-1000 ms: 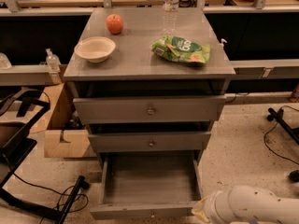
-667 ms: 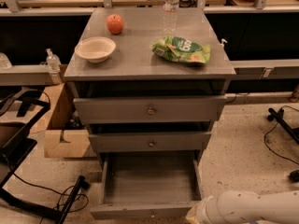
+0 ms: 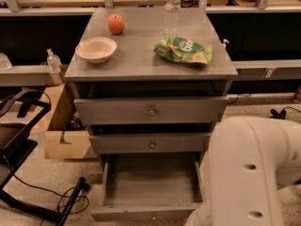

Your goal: Close bottom drawer

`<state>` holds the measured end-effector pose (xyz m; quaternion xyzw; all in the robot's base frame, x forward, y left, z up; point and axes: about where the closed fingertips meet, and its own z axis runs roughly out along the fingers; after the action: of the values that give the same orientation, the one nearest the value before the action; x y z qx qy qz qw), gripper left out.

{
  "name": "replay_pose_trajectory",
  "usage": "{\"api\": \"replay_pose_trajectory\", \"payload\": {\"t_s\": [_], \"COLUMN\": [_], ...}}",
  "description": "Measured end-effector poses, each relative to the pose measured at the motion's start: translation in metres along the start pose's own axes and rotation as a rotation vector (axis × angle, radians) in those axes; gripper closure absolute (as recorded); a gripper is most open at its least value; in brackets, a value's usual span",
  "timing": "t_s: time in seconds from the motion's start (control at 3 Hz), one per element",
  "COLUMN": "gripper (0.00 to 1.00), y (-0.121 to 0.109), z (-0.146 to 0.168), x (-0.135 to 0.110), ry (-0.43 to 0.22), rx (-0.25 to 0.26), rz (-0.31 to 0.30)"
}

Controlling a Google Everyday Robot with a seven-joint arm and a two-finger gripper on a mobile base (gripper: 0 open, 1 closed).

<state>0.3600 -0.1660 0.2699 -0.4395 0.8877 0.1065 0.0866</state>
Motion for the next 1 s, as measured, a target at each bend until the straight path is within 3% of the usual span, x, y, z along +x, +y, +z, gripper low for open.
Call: {"api": "replay_pose_trajectory", "payload": {"t_s": [0.33,0.67,1.0], "gripper": [1.0,1.0,1.0], "y": [-0.006,-0.013,-0.033], "z": [0.054,0.096,0.099], "x": [-0.011,-0.002,-0.004], "ry": [-0.019,-0.075,-0.099], "rx": [-0.044,-0.087,-0.059], "rz": [0.007,0.059,0.091]}}
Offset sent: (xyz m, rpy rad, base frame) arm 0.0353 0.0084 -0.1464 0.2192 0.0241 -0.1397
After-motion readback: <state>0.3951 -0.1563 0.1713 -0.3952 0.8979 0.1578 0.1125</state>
